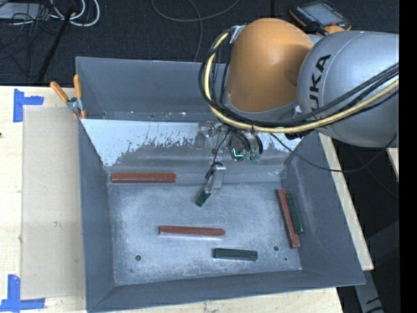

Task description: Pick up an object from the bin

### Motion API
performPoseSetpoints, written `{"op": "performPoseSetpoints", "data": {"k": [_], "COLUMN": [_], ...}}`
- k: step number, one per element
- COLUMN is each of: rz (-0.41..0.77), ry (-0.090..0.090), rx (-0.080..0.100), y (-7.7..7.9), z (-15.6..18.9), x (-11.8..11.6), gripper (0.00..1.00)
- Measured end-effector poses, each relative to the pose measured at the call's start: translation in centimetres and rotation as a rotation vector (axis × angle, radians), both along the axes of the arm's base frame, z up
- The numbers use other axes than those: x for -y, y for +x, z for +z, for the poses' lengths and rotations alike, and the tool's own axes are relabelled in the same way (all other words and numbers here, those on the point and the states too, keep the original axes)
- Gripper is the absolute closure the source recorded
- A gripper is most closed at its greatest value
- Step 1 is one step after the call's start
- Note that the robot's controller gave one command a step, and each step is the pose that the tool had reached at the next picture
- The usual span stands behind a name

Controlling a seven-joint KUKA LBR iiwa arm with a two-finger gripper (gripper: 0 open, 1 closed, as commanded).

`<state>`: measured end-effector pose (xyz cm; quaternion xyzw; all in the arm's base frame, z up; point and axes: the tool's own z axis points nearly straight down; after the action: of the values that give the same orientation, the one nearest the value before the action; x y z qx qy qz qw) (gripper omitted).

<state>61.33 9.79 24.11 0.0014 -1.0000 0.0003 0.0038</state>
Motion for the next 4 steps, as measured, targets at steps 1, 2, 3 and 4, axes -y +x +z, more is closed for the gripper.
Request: {"op": "performPoseSetpoints", "data": {"k": [1, 2, 3, 4], "rz": [-0.002, -0.024, 0.019, -0.095], "ry": [0.001, 0.001, 0.0, 0.0], "rx": [0.008, 0.01, 0.001, 0.008], "y": [0.1, -2.8, -8.0, -7.2], "z": [0.5, -6.0, -8.5, -10.2], "x": [0.1, -0.6, 1.8, -0.1], "gripper": [0.0, 0.0, 0.0, 0.0]}}
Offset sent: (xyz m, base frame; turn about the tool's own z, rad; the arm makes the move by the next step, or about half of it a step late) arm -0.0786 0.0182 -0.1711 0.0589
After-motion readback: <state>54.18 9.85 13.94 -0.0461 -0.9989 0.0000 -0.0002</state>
